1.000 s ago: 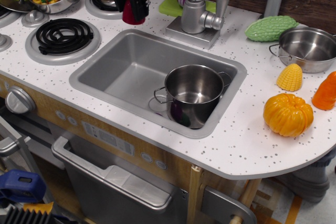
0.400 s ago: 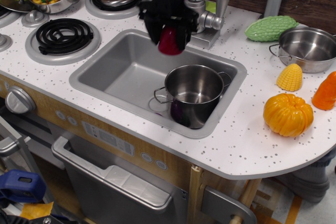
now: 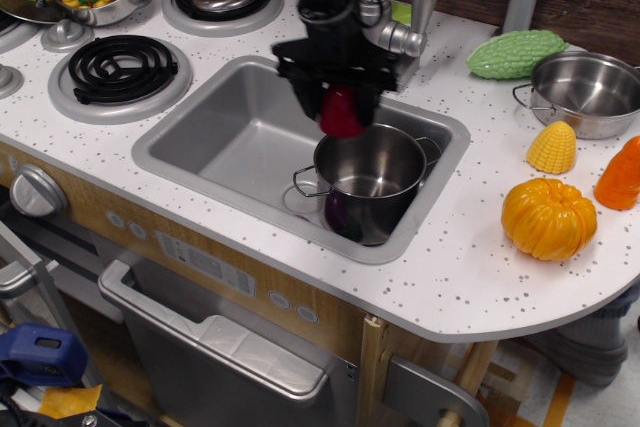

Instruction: Put sweet potato in pot which is in sink

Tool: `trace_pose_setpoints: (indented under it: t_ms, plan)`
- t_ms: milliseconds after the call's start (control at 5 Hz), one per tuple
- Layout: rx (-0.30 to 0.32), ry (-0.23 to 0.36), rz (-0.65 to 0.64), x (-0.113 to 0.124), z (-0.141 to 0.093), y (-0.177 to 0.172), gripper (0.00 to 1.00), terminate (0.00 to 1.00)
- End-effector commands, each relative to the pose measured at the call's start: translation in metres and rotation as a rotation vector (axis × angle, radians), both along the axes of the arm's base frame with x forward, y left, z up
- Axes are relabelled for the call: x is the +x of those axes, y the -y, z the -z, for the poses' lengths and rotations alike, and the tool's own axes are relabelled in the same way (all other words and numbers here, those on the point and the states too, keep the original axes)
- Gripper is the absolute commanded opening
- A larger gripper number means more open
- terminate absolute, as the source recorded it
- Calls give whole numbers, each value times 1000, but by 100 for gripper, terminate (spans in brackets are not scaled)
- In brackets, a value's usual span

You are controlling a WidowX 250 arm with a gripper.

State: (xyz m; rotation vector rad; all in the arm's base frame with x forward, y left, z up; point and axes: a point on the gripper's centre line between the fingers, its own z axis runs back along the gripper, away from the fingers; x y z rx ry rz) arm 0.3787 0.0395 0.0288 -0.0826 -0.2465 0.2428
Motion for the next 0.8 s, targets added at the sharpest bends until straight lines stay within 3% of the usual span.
trace_pose_setpoints:
  t_ms: [0, 400, 600]
  plan:
    - [-14, 79, -41, 4, -23, 16, 100, 0]
    - [-18, 116, -77, 5, -18, 25, 100, 0]
    - [-18, 116, -77, 5, -18, 25, 100, 100]
